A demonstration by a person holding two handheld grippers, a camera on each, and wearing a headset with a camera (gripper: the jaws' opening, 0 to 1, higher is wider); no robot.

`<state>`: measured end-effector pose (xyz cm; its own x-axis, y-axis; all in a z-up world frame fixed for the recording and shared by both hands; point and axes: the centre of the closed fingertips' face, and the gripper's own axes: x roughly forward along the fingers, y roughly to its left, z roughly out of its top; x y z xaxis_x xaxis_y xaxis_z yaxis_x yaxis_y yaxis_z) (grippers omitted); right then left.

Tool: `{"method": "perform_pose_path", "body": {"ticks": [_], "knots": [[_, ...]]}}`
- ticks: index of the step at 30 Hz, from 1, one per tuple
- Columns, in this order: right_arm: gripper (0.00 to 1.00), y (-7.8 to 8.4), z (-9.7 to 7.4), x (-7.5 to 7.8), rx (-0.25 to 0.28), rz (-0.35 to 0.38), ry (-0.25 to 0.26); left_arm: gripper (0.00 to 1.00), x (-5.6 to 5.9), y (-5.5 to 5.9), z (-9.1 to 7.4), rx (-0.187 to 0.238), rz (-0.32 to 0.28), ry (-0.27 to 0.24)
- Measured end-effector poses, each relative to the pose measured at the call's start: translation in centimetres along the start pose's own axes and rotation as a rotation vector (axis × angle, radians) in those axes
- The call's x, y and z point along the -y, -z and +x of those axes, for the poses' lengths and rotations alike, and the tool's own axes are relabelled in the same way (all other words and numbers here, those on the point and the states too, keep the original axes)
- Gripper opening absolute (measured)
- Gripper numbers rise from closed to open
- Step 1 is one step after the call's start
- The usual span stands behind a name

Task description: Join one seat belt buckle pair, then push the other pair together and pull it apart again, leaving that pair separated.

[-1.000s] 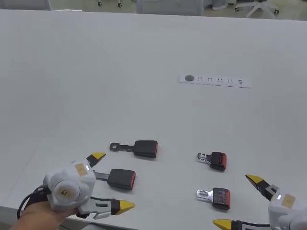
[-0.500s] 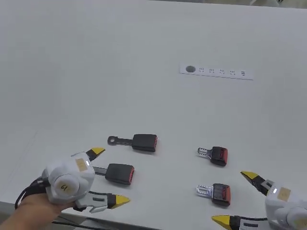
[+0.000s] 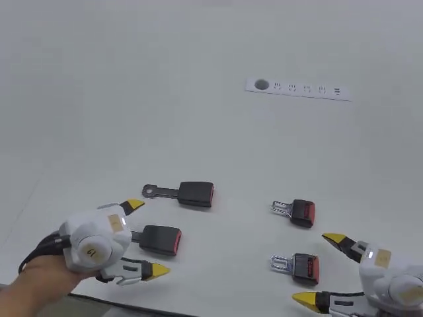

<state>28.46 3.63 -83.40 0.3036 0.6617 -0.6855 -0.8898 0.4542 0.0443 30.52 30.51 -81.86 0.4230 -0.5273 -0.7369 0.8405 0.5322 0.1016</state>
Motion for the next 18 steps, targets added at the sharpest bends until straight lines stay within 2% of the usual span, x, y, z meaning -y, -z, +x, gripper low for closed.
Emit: {"method": "perform_pose_path", "body": {"ticks": [4,8,10,13,16,18], "knots": [[0.77,0.5,0.2,0.2,-0.024,-0.003,-0.026,0.76,0.0,1.1,0.8,-0.034,0.015,0.036],[0.73,0.9,0.5,0.3,-0.042,-0.01,-0.055,0.74,0.2,2.1,1.4,-0.071,0.05,0.09],[0.72,1.0,0.6,0.1,-0.058,-0.025,-0.074,0.68,0.3,2.2,1.6,-0.072,0.061,0.111],[0.64,1.2,0.8,0.0,-0.08,-0.045,-0.1,0.61,0.1,2.3,1.8,-0.078,0.069,0.141],[0.62,1.2,1.0,-0.1,-0.083,-0.063,-0.124,0.59,0.2,2.7,2.0,-0.098,0.1,0.187],[0.61,1.4,1.2,-0.4,-0.101,-0.081,-0.149,0.59,0.2,2.5,2.1,-0.094,0.105,0.211]]}}
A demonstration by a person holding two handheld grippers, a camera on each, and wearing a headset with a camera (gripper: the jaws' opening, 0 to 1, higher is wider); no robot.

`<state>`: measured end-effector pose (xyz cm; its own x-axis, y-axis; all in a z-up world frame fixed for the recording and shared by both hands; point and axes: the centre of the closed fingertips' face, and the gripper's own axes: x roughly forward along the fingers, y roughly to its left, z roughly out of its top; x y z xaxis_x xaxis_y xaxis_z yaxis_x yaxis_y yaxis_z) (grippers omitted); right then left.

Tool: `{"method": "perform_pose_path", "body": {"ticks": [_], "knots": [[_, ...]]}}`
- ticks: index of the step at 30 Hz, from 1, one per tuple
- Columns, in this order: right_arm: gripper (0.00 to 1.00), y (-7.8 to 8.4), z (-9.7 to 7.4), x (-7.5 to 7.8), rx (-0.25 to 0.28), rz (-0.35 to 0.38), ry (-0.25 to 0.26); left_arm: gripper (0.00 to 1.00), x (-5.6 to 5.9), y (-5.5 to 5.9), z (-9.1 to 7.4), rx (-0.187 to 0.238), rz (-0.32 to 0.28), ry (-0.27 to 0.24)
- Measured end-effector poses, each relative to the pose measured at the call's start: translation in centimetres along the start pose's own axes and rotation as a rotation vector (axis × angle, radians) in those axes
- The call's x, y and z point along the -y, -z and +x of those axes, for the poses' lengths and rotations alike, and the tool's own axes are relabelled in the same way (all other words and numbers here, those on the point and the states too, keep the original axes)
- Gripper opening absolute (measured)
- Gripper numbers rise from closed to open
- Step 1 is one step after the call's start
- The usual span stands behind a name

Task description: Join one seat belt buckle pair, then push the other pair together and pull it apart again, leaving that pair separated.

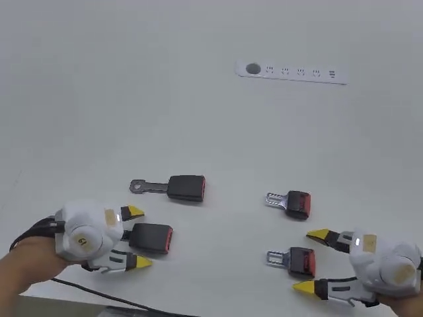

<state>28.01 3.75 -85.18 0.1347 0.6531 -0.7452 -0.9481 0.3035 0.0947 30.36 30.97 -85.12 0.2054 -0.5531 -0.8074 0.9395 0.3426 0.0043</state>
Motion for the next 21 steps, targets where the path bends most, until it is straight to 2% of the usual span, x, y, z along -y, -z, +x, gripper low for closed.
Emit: {"method": "perform_pose_path", "body": {"ticks": [1,2,3,5,7,9,11,14,18,21], "knots": [[0.6,-0.3,0.1,0.0,0.016,-0.019,0.0,0.57,0.2,0.0,0.0,-0.003,0.007,0.016],[0.59,-0.1,0.1,-0.1,0.004,-0.02,-0.007,0.55,0.4,0.0,0.1,-0.007,0.011,0.036],[0.58,-0.2,0.1,-0.1,0.006,-0.03,-0.013,0.55,0.3,-0.1,0.1,-0.009,0.036,0.037],[0.51,-0.2,0.1,0.0,-0.002,-0.027,-0.01,0.52,-0.1,-0.1,0.1,-0.016,0.02,0.036],[0.46,-0.1,0.1,-0.1,-0.005,-0.036,-0.021,0.43,-0.6,-0.2,0.0,-0.014,0.002,0.026],[0.43,-0.1,0.1,-0.3,-0.006,-0.051,-0.034,0.41,-0.4,-0.1,0.0,-0.015,0.001,0.043],[0.39,0.0,0.0,-0.1,-0.02,-0.091,-0.031,0.38,-0.5,-0.2,0.1,-0.02,0.016,0.034],[0.37,0.1,0.0,-0.1,-0.02,-0.09,-0.039,0.37,-0.5,-0.2,0.1,-0.027,0.011,0.033],[0.36,0.2,0.0,-0.1,-0.011,-0.092,-0.042,0.36,-0.2,-0.3,0.2,-0.04,0.068,0.05],[0.36,0.2,-0.2,-0.1,0.002,-0.077,-0.035,0.36,0.5,-0.8,0.5,-0.053,0.099,0.076]]}}
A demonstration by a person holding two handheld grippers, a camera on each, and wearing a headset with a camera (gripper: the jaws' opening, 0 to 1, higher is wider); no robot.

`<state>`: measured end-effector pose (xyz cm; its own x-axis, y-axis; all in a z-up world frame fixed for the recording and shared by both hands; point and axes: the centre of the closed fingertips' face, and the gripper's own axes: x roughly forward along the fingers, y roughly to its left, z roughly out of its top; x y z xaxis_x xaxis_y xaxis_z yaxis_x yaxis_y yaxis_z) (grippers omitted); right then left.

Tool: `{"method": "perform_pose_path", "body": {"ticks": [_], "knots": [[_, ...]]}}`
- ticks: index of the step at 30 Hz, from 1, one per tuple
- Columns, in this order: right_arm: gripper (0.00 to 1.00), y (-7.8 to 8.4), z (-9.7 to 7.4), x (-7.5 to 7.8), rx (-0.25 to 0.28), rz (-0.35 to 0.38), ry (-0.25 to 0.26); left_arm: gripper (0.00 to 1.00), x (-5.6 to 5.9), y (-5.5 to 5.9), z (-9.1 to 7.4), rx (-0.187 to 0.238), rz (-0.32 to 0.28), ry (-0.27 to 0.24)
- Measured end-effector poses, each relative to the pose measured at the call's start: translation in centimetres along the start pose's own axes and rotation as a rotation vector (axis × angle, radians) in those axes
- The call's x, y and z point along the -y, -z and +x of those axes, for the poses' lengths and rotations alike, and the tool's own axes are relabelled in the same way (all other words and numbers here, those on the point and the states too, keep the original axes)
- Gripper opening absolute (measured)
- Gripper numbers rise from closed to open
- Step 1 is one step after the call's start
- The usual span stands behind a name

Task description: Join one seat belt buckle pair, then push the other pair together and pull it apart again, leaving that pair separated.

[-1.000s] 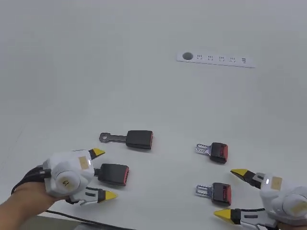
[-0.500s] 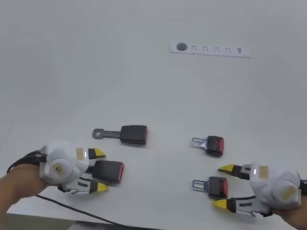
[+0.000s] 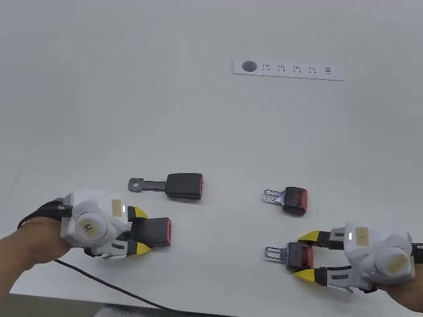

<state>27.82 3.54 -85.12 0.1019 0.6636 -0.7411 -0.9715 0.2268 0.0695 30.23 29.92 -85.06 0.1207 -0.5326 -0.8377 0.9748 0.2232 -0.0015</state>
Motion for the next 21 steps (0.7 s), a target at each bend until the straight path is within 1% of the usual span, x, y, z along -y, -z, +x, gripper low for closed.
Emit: {"method": "perform_pose_path", "body": {"ticks": [3,6,10,12,15,21], "knots": [[0.36,0.2,0.0,-0.1,0.011,0.015,0.004,0.36,0.5,-0.5,0.4,-0.003,0.032,0.019],[0.36,0.0,0.0,-0.2,0.018,0.02,0.007,0.36,0.7,-0.8,0.6,-0.007,0.046,0.029],[0.36,0.0,0.0,-0.2,0.012,0.017,0.009,0.36,0.9,-1.1,0.8,-0.006,0.066,0.041],[0.36,-0.2,0.2,-0.2,0.015,0.018,0.006,0.36,1.0,-1.1,0.8,-0.01,0.071,0.045],[0.36,-1.2,1.0,-0.8,0.029,0.008,-0.008,0.36,1.0,-1.1,0.8,-0.007,0.074,0.048],[0.36,-2.8,2.2,-1.2,0.047,0.008,-0.014,0.36,1.0,-1.1,0.7,0.004,0.068,0.052]]}}
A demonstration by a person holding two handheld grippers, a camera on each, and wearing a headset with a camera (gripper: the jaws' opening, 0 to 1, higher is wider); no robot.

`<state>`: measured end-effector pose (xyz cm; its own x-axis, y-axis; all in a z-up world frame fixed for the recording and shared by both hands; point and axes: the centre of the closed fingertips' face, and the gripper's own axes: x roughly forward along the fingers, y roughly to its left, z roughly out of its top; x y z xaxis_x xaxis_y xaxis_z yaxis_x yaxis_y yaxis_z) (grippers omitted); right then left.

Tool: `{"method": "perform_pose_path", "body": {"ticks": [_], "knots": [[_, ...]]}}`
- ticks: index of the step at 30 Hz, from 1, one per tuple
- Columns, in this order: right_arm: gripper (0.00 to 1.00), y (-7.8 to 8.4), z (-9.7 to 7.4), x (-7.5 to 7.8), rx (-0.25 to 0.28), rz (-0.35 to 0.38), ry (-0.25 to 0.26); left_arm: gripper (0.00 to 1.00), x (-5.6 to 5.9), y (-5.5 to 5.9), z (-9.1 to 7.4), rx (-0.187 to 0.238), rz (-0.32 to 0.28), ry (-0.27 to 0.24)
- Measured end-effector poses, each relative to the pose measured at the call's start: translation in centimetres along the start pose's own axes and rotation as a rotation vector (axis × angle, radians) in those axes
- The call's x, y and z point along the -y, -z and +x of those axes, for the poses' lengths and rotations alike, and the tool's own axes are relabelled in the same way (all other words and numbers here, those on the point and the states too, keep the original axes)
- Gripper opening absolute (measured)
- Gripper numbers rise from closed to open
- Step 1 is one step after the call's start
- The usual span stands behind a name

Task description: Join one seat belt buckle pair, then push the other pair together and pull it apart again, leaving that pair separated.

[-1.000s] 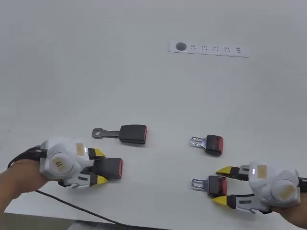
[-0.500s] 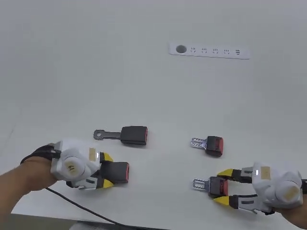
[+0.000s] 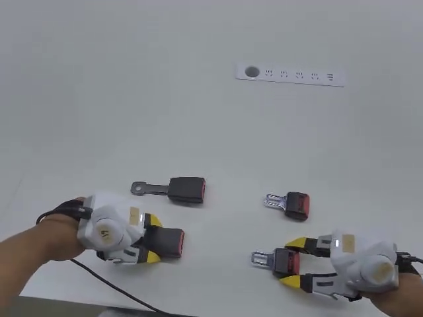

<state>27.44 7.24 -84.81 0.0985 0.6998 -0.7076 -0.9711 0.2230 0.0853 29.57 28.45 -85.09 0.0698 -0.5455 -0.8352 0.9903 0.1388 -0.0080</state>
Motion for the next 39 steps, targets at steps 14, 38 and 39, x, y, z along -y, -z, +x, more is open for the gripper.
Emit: {"method": "perform_pose_path", "body": {"ticks": [14,38,39], "knots": [[0.35,-3.6,3.6,0.0,0.045,0.002,0.001,0.36,0.1,-0.1,0.1,0.001,0.027,0.019],[0.35,-8.9,9.3,-1.6,0.088,-0.048,-0.048,0.36,0.1,0.0,0.1,0.009,0.02,0.019],[0.35,-8.9,9.3,-1.6,0.089,-0.046,-0.048,0.36,0.1,0.0,0.1,0.006,0.022,0.019]]}}
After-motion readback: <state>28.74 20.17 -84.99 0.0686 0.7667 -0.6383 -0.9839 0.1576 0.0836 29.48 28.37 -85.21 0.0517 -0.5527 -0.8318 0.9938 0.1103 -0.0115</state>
